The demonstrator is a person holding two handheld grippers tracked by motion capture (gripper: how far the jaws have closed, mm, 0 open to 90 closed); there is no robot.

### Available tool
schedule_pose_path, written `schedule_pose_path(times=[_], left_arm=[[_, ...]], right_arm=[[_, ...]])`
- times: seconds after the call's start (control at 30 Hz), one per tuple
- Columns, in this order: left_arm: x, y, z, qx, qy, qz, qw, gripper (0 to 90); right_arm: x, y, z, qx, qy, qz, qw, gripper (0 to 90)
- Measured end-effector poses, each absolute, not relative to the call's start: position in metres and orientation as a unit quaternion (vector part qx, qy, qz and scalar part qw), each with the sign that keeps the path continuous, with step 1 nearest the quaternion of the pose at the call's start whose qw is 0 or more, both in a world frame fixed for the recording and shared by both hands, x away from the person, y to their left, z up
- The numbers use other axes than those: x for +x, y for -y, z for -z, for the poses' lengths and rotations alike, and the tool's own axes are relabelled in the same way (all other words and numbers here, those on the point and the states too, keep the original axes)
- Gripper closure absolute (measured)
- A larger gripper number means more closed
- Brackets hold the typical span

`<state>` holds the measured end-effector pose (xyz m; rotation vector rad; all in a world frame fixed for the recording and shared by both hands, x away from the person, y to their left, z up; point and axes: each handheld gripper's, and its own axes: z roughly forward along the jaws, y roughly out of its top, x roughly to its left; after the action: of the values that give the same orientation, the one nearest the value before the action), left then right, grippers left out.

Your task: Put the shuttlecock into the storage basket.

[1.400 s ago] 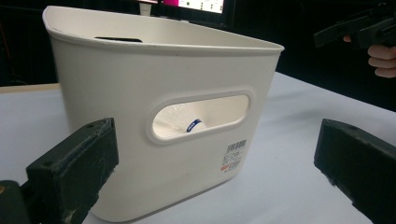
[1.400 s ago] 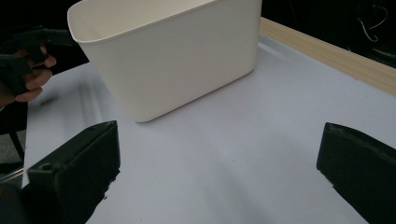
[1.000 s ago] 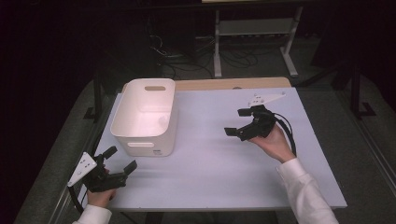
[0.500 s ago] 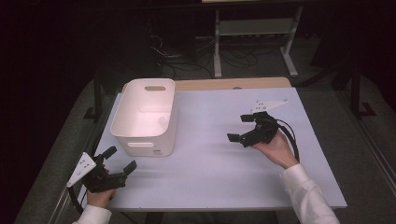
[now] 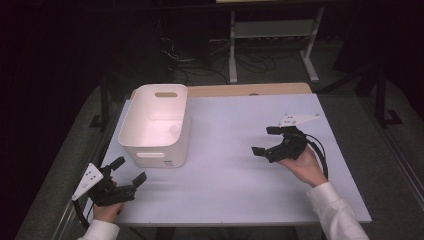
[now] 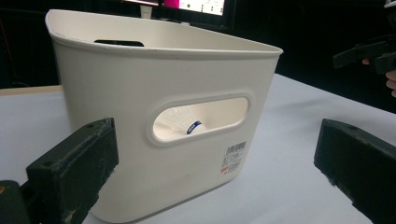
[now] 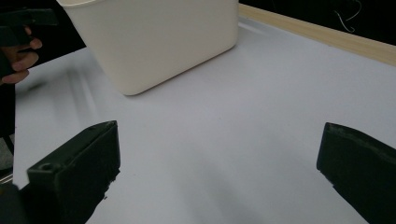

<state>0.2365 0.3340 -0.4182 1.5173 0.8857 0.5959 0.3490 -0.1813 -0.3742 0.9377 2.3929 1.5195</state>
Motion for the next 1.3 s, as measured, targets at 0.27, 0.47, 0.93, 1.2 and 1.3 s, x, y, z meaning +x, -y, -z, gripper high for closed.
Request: schedule_pose_path(times=[0.27, 0.47, 0.93, 1.2, 1.3], left_arm=[[0.236, -0.334, 0.418, 0.655, -0.382, -0.257, 0.600, 0.0], [0.236, -0.334, 0.418, 0.656, -0.382, -0.258, 0.599, 0.0], [0.236, -0.334, 0.418, 0.655, -0.383, -0.258, 0.598, 0.0], [0.236, -0.335, 0.418, 0.659, -0.380, -0.259, 0.594, 0.0], [0.236, -0.335, 0.418, 0.659, -0.380, -0.259, 0.595, 0.0]], right_arm=[[0.343, 0.192, 0.378, 0.320, -0.795, -0.509, 0.081, 0.0], [0.340, 0.197, 0.383, 0.325, -0.793, -0.507, 0.087, 0.0], [0.329, 0.213, 0.390, 0.331, -0.786, -0.513, 0.097, 0.0], [0.322, 0.225, 0.394, 0.337, -0.779, -0.517, 0.110, 0.0], [0.319, 0.228, 0.395, 0.341, -0.776, -0.518, 0.113, 0.0]])
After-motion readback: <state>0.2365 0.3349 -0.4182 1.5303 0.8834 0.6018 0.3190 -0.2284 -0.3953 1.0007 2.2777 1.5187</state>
